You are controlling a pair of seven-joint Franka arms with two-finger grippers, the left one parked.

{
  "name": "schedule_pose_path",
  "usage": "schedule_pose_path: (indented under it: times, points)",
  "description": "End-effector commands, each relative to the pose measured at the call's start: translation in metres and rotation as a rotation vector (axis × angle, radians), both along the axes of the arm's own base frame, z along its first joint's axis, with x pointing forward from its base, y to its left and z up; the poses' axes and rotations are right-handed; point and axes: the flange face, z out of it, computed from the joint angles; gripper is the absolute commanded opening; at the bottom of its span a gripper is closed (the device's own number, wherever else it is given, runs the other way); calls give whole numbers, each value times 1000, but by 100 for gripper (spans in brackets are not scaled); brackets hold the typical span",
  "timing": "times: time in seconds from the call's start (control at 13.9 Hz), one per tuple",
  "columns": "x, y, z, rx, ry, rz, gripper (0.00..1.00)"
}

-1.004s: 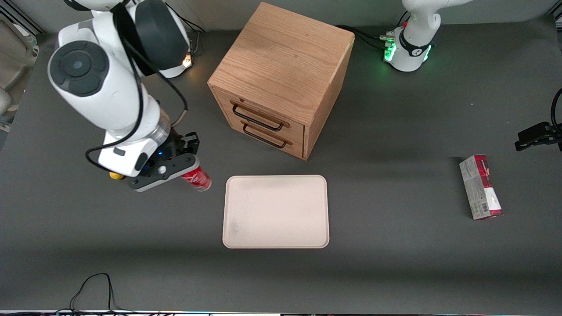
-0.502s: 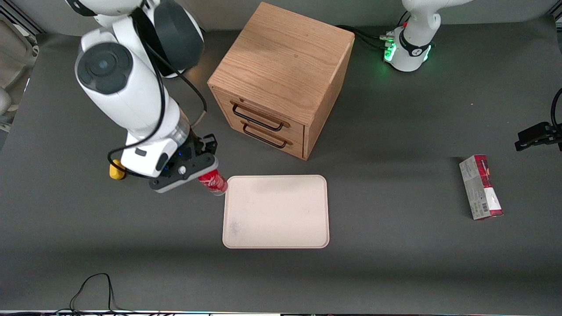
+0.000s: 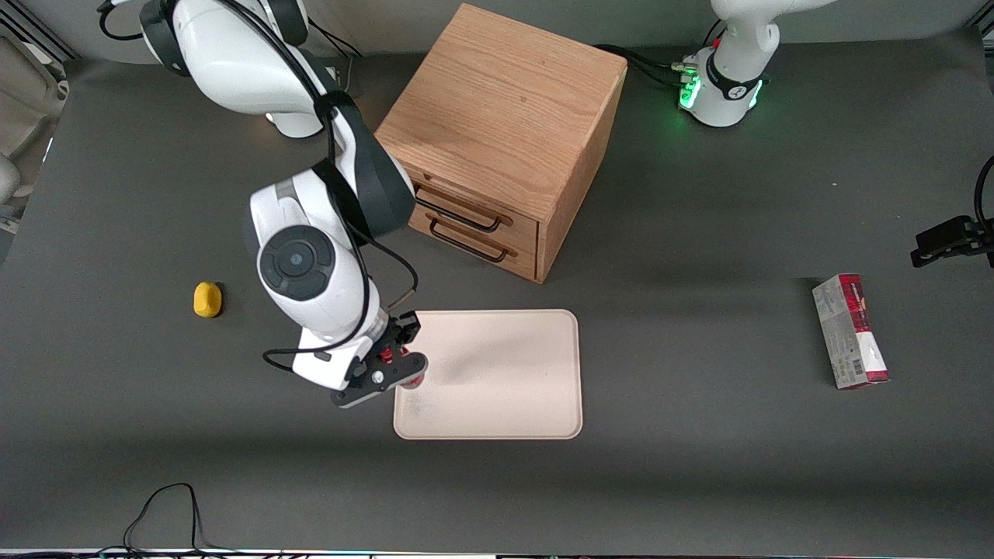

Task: Place coke bottle on tray
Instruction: 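Carry the held bottle with the right gripper toward the white tray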

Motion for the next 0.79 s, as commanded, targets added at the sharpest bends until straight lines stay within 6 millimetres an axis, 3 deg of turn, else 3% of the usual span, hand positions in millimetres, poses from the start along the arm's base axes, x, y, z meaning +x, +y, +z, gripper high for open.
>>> schedule_pose_path:
  times: [0.0, 0.29, 0.72]
  points:
    - [19, -7, -17, 38, -31, -23, 0]
    - [29, -4, -63, 52, -25, -1, 0]
    - [31, -3, -92, 49, -5, 0, 0]
